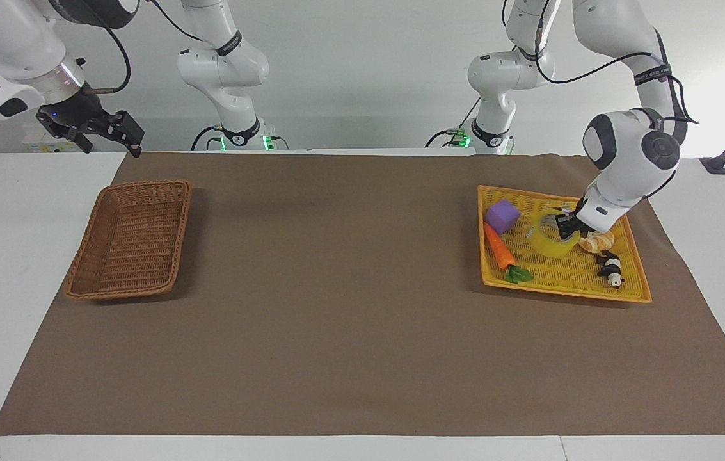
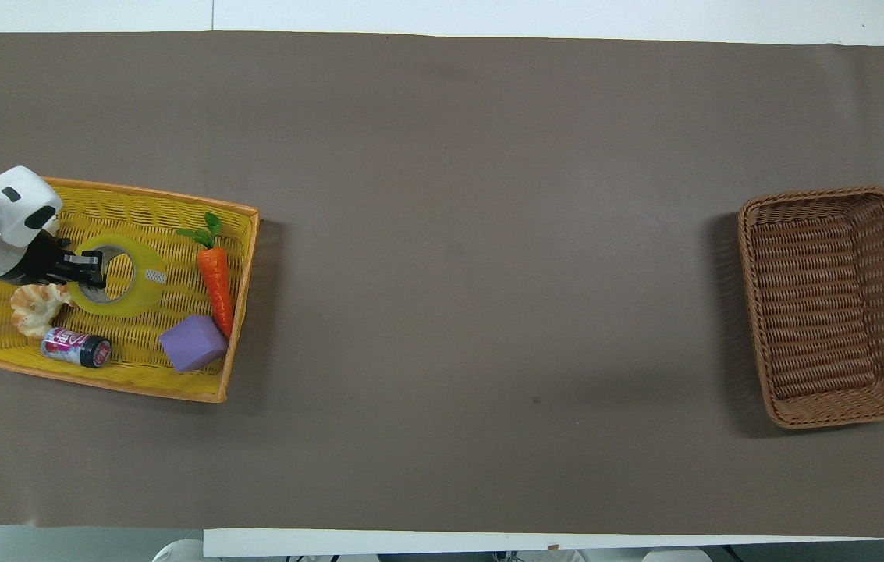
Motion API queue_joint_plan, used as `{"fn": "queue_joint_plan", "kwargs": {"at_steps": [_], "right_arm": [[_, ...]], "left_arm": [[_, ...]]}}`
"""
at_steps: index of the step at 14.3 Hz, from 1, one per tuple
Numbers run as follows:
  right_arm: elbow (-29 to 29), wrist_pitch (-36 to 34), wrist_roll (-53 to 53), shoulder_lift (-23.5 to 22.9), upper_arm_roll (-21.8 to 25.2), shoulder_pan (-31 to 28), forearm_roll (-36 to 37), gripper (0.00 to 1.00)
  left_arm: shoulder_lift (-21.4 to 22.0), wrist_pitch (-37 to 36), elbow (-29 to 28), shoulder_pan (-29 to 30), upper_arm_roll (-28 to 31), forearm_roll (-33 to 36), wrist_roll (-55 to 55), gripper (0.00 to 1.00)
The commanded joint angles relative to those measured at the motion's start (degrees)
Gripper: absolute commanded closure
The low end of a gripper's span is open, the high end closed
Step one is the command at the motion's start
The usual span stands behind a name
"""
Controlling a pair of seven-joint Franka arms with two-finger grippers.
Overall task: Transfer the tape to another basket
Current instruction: 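Grasp the tape roll with the left gripper and lift it toward center, then hold the tape at center while the right gripper reaches toward it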
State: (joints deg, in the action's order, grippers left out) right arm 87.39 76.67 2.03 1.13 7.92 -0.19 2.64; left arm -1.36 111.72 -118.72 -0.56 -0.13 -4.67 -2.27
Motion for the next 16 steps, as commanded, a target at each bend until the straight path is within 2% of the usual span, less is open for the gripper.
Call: {"fn": "queue_joint_plan", "kwargs": {"at_steps": [1, 3, 5, 7, 9, 11, 14, 16], "right_arm": [[1.5, 0.1, 1.2, 1.3, -0.2, -0.3, 0.1, 0.01], [1.5, 0.1, 1.2, 1.3, -0.2, -0.2, 0.1, 0.01], [1.5, 0.1, 1.2, 1.3, -0.2, -0.2, 0.1, 0.01], [1.5, 0.1, 1.2, 1.3, -0.2, -0.2, 0.1, 0.01], [1.5, 0.1, 1.2, 1.3, -0.2, -0.2, 0.1, 0.01], [1.5, 0.1, 1.2, 1.3, -0.2, -0.2, 0.1, 0.01], [1.6, -2.8, 1.3, 1.5, -0.4, 0.5, 0.1, 0.01], [1.6, -2.2, 4.1, 1.6, -0.4, 2.5, -2.2, 0.01]], "left_arm": [[-0.8, -5.3, 5.2, -4.3, 0.4, -5.3, 5.4, 1.0], [-0.9, -5.6, 6.1, -10.7, 0.4, -5.5, 15.4, 1.0], [-0.7, -3.9, 6.1, -21.2, 0.4, -6.8, 28.7, 1.0], [-0.6, 4.0, 4.7, -30.3, 0.2, -7.5, 40.1, 0.99], [-1.4, 9.8, 3.4, -37.2, 0.3, -7.8, 42.7, 0.98], [-3.1, 12.4, 3.4, -41.3, 0.3, -7.8, 45.4, 0.98], [-5.7, 12.8, 3.3, -43.9, 0.4, -7.8, 45.9, 0.98], [-6.4, 13.0, 4.0, -43.9, 0.3, -7.9, 46.0, 0.98]]}}
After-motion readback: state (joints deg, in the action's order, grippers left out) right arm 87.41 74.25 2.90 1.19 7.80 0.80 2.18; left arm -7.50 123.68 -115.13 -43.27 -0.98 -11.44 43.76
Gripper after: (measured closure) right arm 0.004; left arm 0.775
